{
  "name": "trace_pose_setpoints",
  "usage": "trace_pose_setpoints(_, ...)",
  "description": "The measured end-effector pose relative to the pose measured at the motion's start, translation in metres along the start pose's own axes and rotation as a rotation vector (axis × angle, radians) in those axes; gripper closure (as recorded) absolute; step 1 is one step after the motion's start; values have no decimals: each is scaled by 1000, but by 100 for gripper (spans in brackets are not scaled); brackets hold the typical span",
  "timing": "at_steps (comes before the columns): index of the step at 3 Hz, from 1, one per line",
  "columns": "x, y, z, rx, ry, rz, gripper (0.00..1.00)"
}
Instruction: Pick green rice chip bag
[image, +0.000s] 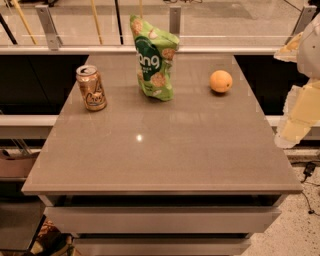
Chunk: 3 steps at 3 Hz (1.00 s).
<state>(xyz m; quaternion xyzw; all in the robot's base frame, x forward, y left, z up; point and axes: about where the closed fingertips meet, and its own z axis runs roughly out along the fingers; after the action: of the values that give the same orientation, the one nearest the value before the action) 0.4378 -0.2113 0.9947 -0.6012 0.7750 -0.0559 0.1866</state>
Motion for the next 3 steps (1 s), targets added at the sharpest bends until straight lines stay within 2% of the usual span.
trace_pose_setpoints(2,-1,-2,-3,12,-17,6,0)
trace_pose_setpoints(3,-7,-13,-2,30,-53,57,0)
